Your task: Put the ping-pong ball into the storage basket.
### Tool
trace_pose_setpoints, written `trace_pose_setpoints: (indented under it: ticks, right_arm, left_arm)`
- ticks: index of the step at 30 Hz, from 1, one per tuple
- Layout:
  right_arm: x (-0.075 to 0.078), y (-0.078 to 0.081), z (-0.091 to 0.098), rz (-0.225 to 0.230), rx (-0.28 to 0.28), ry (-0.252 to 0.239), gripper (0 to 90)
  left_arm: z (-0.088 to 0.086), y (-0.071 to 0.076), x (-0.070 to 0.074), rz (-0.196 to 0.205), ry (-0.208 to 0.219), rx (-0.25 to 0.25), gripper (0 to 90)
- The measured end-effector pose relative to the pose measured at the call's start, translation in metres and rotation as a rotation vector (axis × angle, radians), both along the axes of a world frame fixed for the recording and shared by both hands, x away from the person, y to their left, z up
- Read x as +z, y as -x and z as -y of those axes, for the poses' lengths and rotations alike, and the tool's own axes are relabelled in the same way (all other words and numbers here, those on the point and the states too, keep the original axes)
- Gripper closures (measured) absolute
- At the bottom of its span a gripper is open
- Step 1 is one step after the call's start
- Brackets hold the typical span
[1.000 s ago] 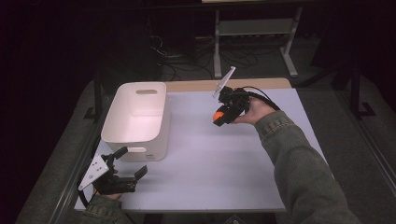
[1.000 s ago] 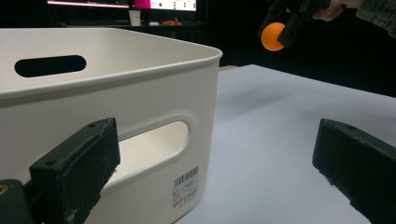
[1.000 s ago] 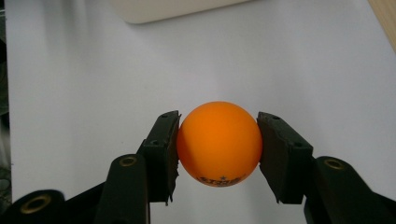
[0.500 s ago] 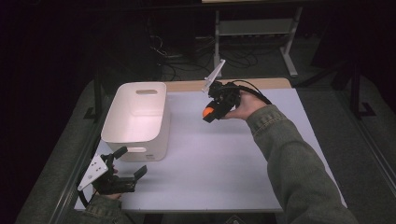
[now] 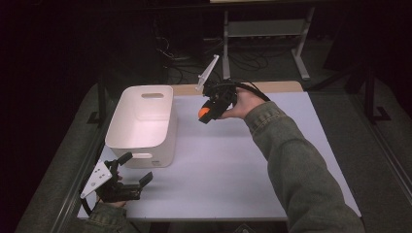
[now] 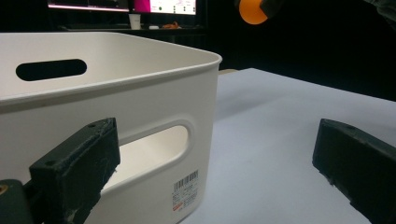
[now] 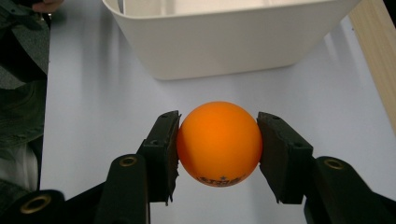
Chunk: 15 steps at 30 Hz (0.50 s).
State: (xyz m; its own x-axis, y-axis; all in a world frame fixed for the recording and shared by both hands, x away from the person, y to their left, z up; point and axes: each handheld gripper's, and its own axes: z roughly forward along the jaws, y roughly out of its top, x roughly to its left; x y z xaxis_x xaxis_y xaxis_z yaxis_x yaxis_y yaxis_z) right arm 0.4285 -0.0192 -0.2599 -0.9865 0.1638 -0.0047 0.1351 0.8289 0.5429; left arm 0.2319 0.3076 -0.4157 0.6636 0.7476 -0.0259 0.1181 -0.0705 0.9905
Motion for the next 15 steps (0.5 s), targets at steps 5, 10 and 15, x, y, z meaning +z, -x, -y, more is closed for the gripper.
trace_pose_setpoints:
  ticks: [5, 10, 15]
  right_arm:
    - [0.006, -0.002, -0.006, 0.011, 0.009, -0.006, 49.6]
    - [0.012, -0.003, -0.016, 0.018, 0.019, -0.003, 49.6]
    - [0.016, -0.005, -0.024, 0.019, 0.024, -0.002, 49.6]
  left_arm:
    - [0.000, 0.000, 0.000, 0.001, 0.000, -0.002, 0.2]
    - [0.000, 0.000, 0.000, 0.000, 0.001, -0.003, 0.2]
    - [0.001, 0.000, 0.000, 0.000, 0.001, -0.004, 0.2]
